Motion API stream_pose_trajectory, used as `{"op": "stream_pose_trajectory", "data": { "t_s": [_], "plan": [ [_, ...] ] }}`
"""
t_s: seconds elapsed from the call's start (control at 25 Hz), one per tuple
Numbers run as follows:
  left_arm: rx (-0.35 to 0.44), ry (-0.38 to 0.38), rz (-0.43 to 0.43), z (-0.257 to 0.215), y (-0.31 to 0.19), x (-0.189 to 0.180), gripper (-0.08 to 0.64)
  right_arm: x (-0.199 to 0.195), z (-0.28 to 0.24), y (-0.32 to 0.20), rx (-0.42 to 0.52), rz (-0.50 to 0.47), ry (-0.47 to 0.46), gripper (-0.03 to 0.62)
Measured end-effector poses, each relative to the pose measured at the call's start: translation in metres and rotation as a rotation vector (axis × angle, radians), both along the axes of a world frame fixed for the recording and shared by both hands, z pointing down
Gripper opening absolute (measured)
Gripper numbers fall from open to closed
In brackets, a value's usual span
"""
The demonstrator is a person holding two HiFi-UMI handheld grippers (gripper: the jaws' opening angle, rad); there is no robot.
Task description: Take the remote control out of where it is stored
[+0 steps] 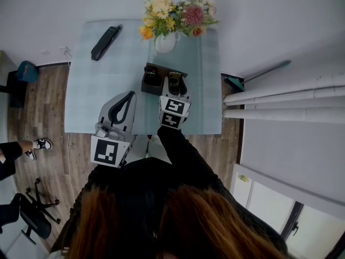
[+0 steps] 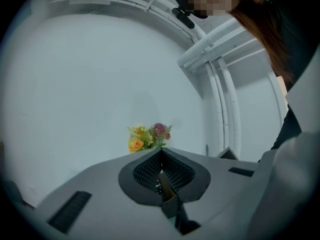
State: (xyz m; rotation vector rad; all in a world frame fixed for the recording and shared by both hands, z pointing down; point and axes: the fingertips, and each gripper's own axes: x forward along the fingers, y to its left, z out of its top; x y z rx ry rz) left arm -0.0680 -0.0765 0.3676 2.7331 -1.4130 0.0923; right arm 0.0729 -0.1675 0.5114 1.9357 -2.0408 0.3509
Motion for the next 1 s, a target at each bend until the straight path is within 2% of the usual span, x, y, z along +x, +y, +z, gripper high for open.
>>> {"op": "stream_pose_trajectory", "data": {
  "t_s": [0.44,1.0],
  "plan": [
    [0.006,0.001,0.016,-0.001,-0.002,0.006,0.005,0.001,-0.002,0.0,0.004,-0.043,-0.027,0.187],
    [-0.005,-0.012,0.018,-0.001,0.0,0.009,0.005,-0.006,-0.06,-0.005,0.141,-0.094,-0.052,0.187]
  ]
}}
